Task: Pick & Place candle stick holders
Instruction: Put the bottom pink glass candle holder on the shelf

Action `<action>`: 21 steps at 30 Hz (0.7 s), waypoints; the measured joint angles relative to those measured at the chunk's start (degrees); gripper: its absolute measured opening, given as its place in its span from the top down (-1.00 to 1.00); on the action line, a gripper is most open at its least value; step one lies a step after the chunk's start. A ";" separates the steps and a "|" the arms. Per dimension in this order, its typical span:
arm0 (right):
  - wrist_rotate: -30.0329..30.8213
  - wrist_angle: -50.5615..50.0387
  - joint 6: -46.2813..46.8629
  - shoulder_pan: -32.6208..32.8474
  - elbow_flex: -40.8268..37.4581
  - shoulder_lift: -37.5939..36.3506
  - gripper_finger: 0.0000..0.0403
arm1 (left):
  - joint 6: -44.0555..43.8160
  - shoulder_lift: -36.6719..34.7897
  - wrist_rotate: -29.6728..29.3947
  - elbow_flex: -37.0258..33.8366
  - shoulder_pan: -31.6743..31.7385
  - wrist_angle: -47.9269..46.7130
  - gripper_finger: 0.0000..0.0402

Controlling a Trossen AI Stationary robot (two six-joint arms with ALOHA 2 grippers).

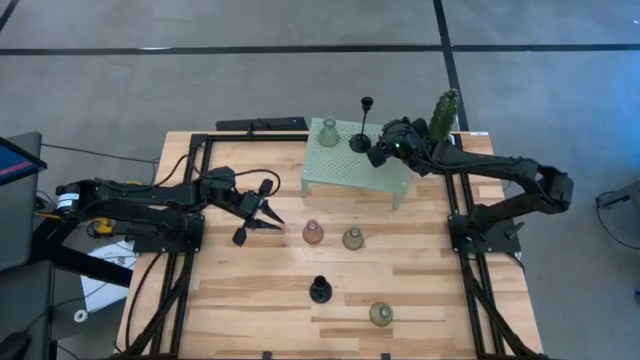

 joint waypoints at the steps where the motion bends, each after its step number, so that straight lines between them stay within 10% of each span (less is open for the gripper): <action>1: -0.02 -0.07 0.00 0.00 -0.02 0.02 -0.08 | 0.01 0.00 0.02 0.00 -0.01 0.00 0.62; 21: 0.14 -0.89 -1.36 0.80 0.06 -0.04 -0.32 | 0.01 0.00 0.01 0.00 0.00 0.00 0.62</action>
